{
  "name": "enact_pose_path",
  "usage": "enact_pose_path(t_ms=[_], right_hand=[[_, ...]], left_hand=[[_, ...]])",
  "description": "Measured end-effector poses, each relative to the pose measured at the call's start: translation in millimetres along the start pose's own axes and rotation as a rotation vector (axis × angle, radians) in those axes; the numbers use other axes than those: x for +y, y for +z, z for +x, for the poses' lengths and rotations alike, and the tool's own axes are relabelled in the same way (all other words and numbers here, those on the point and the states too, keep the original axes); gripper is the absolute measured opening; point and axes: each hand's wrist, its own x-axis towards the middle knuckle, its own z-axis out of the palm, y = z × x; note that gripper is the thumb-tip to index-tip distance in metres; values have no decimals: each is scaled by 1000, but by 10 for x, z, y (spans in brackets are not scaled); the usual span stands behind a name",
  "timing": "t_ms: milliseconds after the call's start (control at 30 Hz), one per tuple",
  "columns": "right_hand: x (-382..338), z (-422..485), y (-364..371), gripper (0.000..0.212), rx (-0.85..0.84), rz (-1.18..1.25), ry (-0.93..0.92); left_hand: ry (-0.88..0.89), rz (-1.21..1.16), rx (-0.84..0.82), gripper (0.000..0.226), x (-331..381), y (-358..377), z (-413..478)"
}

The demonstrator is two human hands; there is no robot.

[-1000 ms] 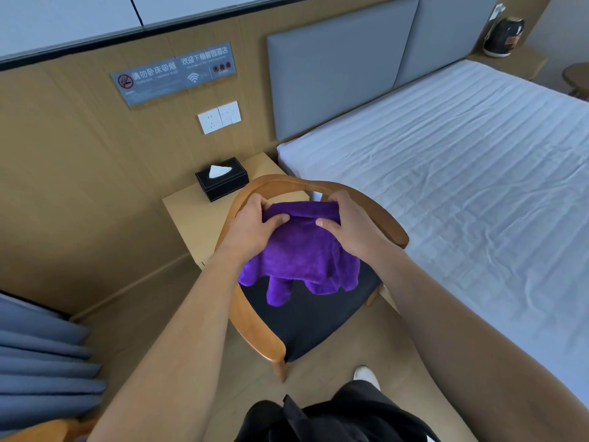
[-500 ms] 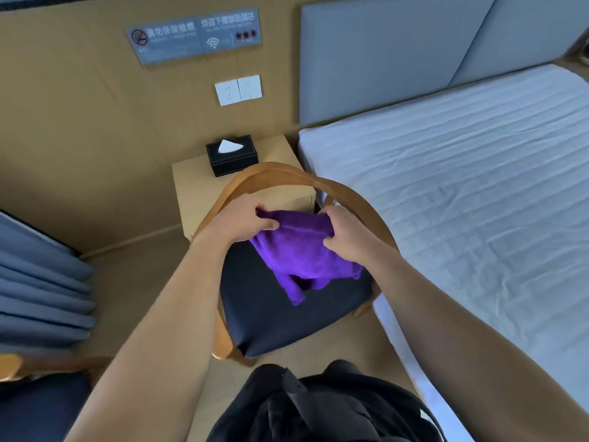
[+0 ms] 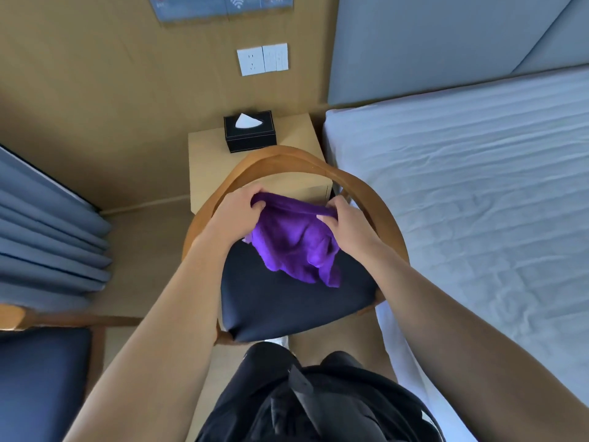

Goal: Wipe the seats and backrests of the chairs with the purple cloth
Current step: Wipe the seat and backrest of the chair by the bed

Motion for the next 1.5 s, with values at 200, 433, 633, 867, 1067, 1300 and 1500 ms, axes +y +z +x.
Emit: enact_pose_path(t_ms=[200,433,633,867,1067,1300,1500], right_hand=[[-14,284,10,36,-108,54,-19],[-65,508,1,40,-113,118,50],[-186,678,-37,35,-18,96,54],[-308,682,-225,15,48,204,-4],[-113,531,-339,52,1,460,30],[137,273,-368,42,-40,308,-70],[237,71,-393,45,-177,192,-114]], left_hand=[[8,52,-24,14,45,-114,408],[111,136,-146,13,194,-72,773],[232,179,-318,64,239,5,850],[190,5,-310,28,424,147,799],[131,63,-222,23,591,146,732],[71,-44,4,27,765,268,530],[29,-221,125,20,900,350,348]])
